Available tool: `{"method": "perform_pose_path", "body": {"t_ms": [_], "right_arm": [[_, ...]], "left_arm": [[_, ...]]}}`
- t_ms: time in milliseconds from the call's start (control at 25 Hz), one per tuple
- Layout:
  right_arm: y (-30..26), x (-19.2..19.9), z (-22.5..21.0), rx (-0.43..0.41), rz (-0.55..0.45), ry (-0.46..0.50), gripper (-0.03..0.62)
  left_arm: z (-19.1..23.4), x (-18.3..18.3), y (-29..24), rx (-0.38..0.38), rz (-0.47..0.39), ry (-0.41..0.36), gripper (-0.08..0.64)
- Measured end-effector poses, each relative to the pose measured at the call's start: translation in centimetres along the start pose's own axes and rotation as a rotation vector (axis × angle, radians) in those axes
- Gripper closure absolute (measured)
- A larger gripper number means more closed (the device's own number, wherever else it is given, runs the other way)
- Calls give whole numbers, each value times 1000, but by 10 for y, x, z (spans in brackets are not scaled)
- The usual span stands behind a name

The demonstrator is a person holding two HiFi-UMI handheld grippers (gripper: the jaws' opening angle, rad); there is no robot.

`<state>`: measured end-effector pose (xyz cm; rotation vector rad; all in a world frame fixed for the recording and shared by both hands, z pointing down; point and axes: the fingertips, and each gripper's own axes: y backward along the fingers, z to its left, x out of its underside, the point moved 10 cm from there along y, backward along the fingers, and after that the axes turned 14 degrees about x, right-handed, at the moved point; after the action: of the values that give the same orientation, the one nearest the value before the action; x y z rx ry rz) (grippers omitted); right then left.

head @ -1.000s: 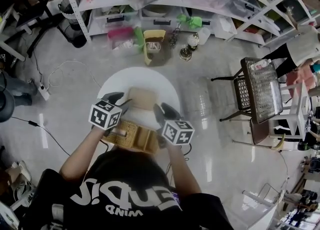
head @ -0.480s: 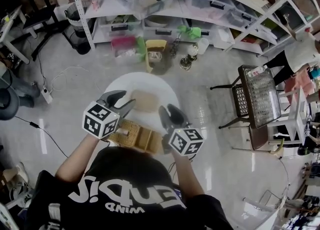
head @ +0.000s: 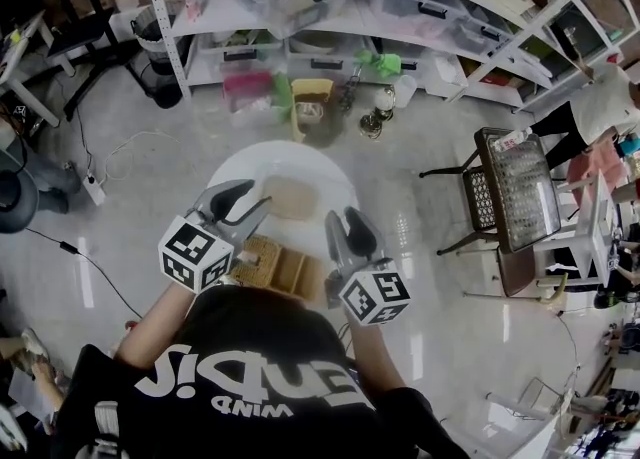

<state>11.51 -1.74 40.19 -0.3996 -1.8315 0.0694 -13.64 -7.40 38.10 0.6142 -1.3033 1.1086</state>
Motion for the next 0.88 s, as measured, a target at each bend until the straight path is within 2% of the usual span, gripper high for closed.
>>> {"method": "perform_pose_path", "body": {"t_ms": [400,880], "right_arm": [[-1,19,-2,2,1,0,468],[-8,37,-5,26,38,-9,469]], "left_arm": [[3,21,1,-11,-32,-3,413],[10,45,-4,-34,-12,36,419]]}}
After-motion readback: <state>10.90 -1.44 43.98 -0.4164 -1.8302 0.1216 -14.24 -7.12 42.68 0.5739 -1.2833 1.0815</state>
